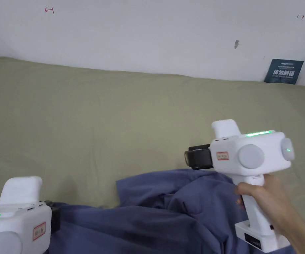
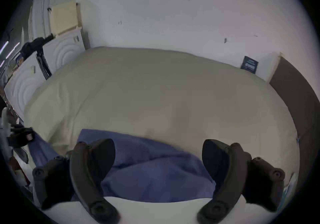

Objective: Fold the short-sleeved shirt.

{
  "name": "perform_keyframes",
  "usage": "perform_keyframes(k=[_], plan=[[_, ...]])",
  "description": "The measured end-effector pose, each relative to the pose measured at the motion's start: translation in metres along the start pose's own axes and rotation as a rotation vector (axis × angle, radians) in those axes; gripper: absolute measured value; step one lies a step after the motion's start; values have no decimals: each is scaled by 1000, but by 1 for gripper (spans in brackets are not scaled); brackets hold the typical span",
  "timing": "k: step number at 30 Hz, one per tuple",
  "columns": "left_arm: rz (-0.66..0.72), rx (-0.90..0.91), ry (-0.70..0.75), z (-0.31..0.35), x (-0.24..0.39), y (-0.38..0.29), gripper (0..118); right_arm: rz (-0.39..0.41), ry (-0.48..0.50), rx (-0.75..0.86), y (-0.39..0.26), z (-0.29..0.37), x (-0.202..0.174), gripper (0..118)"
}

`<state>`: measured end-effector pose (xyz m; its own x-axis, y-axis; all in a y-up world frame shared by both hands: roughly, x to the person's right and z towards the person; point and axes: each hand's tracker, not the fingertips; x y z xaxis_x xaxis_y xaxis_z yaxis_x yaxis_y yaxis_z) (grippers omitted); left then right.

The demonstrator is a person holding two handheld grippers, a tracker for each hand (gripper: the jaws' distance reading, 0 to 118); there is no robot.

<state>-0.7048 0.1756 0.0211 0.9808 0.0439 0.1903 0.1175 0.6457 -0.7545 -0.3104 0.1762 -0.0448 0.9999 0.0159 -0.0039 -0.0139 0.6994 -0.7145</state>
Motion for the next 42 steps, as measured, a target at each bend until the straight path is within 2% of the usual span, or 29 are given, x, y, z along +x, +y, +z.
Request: perform_keyframes(k=[2, 4, 5, 6, 8, 10, 11, 13, 14, 15, 18, 19, 20, 22, 23, 26, 29, 33, 39, 41, 42], plan=[[-9, -6, 3, -2, -1, -1, 2, 23, 9, -68, 2, -34, -2, 104], [-15, -11, 1, -7, -3, -2, 2, 78, -36, -176, -2, -71, -3, 104], [1, -27, 6, -9, -6, -2, 2, 96, -49, -209, -6, -83, -3, 100], [14, -32, -1, -12, -8, -3, 2, 93, -40, -227, -9, -94, -3, 91], [62, -56, -7, -14, -10, -2, 2, 41, 27, -295, -16, -115, 4, 85], [55, -52, -15, -15, -11, -1, 2, -26, 44, -246, -10, -109, 14, 85], [47, -49, -7, -14, -9, 0, 2, -44, 36, -257, -7, -102, 16, 80], [10, -32, 6, -12, -4, 0, 2, 66, 1, -228, -9, -93, 14, 44], [-3, -37, 12, -10, -2, 2, 2, 80, -3, -227, -11, -91, 13, 8], [-13, -21, 9, -8, -1, 1, 2, 93, -14, -227, -12, -89, 14, 0], [3, -15, 8, 0, -3, 5, 2, 59, -7, -243, -8, -88, 37, 0], [10, -13, 0, 3, -4, 7, 2, 51, -5, -241, -5, -82, 19, 0], [11, -14, -1, 5, -4, 9, 2, 36, -13, -229, -3, -76, 23, 0], [-9, 3, 3, 11, -2, 13, 2, -22, -14, -168, 5, -59, 36, 0], [-16, 4, 8, 15, -1, 17, 2, -43, -22, -143, 8, -45, 31, 0], [-17, 34, 15, 26, -1, 30, 2, -61, -43, -89, 24, -9, 52, 0], [11, 89, 31, 41, -2, 55, 2, -85, -103, -12, 38, 44, 63, 0], [-62, 187, 87, 61, 7, 95, 2, -133, -145, 75, 61, 110, 96, 0], [-71, 308, 73, 106, 18, 158, 2, -203, -278, 245, 84, 220, 142, 0], [-90, 368, 96, 122, 23, 174, 2, -256, -310, 293, 89, 258, 153, 0], [-95, 379, 108, 134, 26, 184, 2, -280, -293, 334, 90, 277, 157, 0]])
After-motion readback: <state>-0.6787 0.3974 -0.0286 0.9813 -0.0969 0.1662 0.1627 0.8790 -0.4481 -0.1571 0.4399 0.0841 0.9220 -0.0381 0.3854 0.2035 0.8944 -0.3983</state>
